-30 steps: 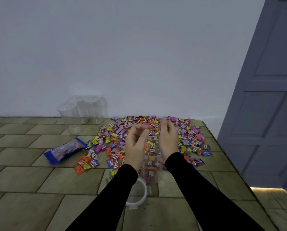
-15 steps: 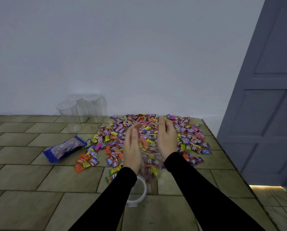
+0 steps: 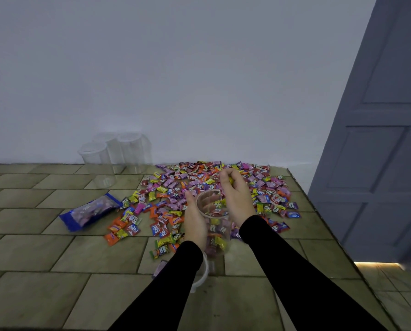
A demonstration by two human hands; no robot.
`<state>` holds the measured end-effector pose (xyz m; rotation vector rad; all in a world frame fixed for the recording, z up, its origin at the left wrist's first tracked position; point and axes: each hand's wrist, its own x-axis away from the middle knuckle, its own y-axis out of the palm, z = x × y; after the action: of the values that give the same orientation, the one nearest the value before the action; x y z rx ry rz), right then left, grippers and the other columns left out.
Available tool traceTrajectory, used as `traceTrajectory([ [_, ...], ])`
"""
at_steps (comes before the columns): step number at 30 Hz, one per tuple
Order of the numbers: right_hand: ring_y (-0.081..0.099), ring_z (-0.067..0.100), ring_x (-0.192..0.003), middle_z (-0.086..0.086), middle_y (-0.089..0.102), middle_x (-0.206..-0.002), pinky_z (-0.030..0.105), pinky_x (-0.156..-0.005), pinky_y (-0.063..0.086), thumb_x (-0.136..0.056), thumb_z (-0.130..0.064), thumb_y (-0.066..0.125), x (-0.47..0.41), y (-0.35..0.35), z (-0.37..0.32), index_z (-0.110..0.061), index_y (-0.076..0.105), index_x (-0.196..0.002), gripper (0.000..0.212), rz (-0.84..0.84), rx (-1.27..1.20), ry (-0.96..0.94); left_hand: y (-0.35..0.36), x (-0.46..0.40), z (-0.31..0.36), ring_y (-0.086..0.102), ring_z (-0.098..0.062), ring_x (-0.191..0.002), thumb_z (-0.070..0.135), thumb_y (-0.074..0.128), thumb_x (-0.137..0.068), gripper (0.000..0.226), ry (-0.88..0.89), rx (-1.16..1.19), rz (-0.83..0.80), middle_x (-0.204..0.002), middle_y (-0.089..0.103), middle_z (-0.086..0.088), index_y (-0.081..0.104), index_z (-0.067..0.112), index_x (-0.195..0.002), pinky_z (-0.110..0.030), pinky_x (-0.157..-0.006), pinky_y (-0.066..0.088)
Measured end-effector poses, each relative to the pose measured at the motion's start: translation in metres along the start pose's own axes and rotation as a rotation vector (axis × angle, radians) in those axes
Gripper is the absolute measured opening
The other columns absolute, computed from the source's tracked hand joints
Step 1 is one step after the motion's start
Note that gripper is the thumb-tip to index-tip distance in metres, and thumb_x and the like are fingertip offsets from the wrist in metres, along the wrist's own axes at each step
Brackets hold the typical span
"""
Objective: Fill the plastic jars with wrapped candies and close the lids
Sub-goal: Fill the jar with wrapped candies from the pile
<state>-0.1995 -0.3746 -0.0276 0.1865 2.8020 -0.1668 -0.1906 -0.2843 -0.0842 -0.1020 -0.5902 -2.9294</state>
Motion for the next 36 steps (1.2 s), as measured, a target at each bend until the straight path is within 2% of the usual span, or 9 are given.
traceTrajectory([
  [7, 0.053, -0.010, -0.058, -0.009, 0.052, -0.085, 0.005, -0.056, 0.042, -0.093, -0.015, 0.060, 0.002, -0.004, -0.004, -0.006, 0.058, -0.098, 0.010, -0.078, 0.000, -0.046, 0.000, 0.004, 0.001, 0.067, -0.035, -0.103, 0.079, 0.028, -0.079, 0.088, 0.022, 0.007, -0.006, -0.109, 0.071, -0.019, 0.072, 0.008, -0.109, -0.055, -0.096, 0.050],
  [11, 0.057, -0.008, -0.063, -0.009, 0.058, -0.081, 0.005, -0.059, 0.043, -0.087, -0.015, 0.068, 0.004, -0.005, -0.005, -0.017, 0.058, -0.086, 0.010, -0.103, 0.051, -0.068, -0.002, 0.005, -0.001, 0.069, -0.028, -0.100, 0.077, 0.024, -0.087, 0.078, 0.048, -0.068, 0.006, -0.100, 0.074, -0.011, 0.076, 0.020, -0.098, -0.058, -0.100, 0.045],
  [15, 0.056, 0.005, -0.088, -0.011, 0.058, -0.085, 0.016, -0.080, 0.041, -0.081, -0.016, 0.073, 0.003, -0.003, 0.004, -0.028, 0.057, -0.074, 0.021, -0.099, 0.192, -0.134, -0.002, 0.007, 0.002, 0.068, -0.027, -0.103, 0.075, 0.024, -0.088, 0.079, 0.072, -0.082, -0.034, -0.101, 0.074, -0.011, 0.075, 0.016, -0.101, -0.058, -0.101, 0.044],
  [19, 0.057, 0.006, -0.084, 0.000, 0.060, -0.092, 0.015, -0.076, 0.043, -0.081, -0.013, 0.072, 0.004, -0.004, 0.006, -0.029, 0.060, -0.079, 0.020, -0.122, 0.177, -0.188, -0.002, 0.007, 0.002, 0.067, -0.024, -0.105, 0.065, 0.021, -0.096, 0.072, 0.071, -0.083, -0.037, -0.105, 0.073, -0.009, 0.074, 0.017, -0.103, -0.056, -0.100, 0.046],
  [23, 0.059, 0.004, -0.089, 0.006, 0.061, -0.105, 0.009, -0.074, 0.045, -0.084, -0.008, 0.069, 0.006, -0.009, 0.001, -0.024, 0.066, -0.097, 0.020, -0.177, 0.063, -0.230, -0.003, 0.009, 0.008, 0.069, -0.017, -0.102, 0.053, 0.018, -0.102, 0.065, 0.065, -0.078, -0.088, -0.106, 0.074, -0.005, 0.071, 0.016, -0.108, -0.043, -0.089, 0.053],
  [27, 0.063, 0.014, -0.088, 0.004, 0.062, -0.101, 0.024, -0.078, 0.054, -0.086, -0.015, 0.064, 0.007, -0.011, 0.003, -0.024, 0.064, -0.111, 0.027, -0.176, -0.086, -0.172, -0.005, 0.010, 0.014, 0.071, -0.014, -0.094, 0.050, 0.020, -0.103, 0.064, 0.046, -0.075, -0.121, -0.108, 0.072, -0.009, 0.067, 0.008, -0.114, -0.029, -0.066, 0.057],
  [30, 0.063, 0.012, -0.090, 0.000, 0.062, -0.099, 0.023, -0.080, 0.052, -0.090, -0.012, 0.061, 0.009, -0.014, 0.004, -0.028, 0.062, -0.107, 0.023, -0.093, -0.125, -0.192, -0.010, 0.016, 0.018, 0.069, -0.013, -0.097, 0.047, 0.021, -0.103, 0.059, 0.150, -0.138, -0.052, -0.107, 0.073, -0.005, 0.068, 0.012, -0.111, -0.025, -0.072, 0.056],
  [33, 0.061, 0.009, -0.095, -0.001, 0.063, -0.103, 0.016, -0.075, 0.050, -0.096, -0.009, 0.054, 0.011, -0.021, 0.004, -0.029, 0.062, -0.102, 0.022, 0.021, -0.161, -0.181, -0.007, 0.025, 0.029, 0.062, 0.003, -0.094, 0.033, 0.031, -0.105, 0.040, 0.346, -0.238, 0.040, -0.109, 0.067, 0.005, 0.064, 0.013, -0.114, -0.015, -0.082, 0.050],
  [36, 0.060, 0.010, -0.099, -0.002, 0.063, -0.108, 0.019, -0.081, 0.048, -0.098, -0.015, 0.051, 0.010, -0.034, 0.016, -0.033, 0.061, -0.100, 0.021, 0.112, -0.101, -0.135, 0.007, 0.033, 0.044, 0.059, -0.002, -0.091, 0.020, 0.045, -0.102, 0.017, 0.513, -0.273, 0.065, -0.103, 0.062, 0.004, 0.061, 0.018, -0.108, -0.021, -0.077, 0.049],
])
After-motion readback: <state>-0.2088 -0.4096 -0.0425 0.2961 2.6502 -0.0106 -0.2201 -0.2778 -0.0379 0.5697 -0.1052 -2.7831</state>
